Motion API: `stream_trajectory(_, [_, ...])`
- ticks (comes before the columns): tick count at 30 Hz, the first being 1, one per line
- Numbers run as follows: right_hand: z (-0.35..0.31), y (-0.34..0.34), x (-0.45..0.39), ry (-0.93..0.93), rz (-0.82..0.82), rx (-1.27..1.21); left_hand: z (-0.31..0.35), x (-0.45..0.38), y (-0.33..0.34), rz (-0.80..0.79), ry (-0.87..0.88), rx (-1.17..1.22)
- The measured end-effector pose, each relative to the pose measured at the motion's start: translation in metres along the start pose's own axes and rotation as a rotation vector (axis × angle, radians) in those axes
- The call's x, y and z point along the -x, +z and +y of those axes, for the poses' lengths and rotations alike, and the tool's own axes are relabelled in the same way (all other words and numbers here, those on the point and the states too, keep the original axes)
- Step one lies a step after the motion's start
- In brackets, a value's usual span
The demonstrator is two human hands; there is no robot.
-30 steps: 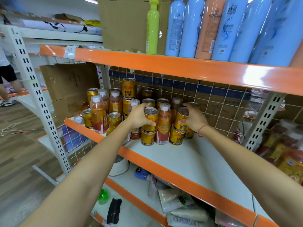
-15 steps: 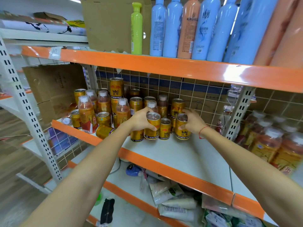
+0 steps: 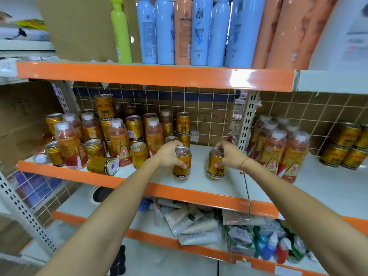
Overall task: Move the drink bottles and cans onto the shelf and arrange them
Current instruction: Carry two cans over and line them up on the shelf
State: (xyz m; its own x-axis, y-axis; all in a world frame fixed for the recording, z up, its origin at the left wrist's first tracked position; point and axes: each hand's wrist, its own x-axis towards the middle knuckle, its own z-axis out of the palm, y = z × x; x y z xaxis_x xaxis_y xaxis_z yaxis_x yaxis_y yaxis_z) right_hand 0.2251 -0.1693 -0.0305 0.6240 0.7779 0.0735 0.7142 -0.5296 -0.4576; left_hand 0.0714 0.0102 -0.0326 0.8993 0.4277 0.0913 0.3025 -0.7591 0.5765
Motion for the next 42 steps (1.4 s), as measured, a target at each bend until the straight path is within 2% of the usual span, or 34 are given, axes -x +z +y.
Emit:
stream_trajectory(11, [0.062,-0.064,0.083,0.088,0.007,-0.018,0.097,-0.004,0.045,-0.151,0.073,-0.045])
stream_trajectory(16, [0.118,-0.101,0.125,0.096,0.006,0.039,0.16,-0.002,0.093,-0.162,0.078,-0.005])
stream_trajectory(21, [0.181,-0.14,0.169,0.136,0.073,0.094,0.229,0.001,0.146,-0.16,0.12,0.027])
stream_trajectory(29, [0.263,-0.177,0.22,0.231,0.152,0.021,0.314,-0.004,0.205,-0.205,0.141,0.112])
stream_trajectory(33, [0.29,-0.189,0.226,0.274,0.178,-0.012,0.339,-0.018,0.222,-0.24,0.153,0.16])
stream_trajectory(42, [0.332,-0.204,0.225,0.344,0.219,-0.081,0.367,-0.056,0.25,-0.24,0.221,0.025])
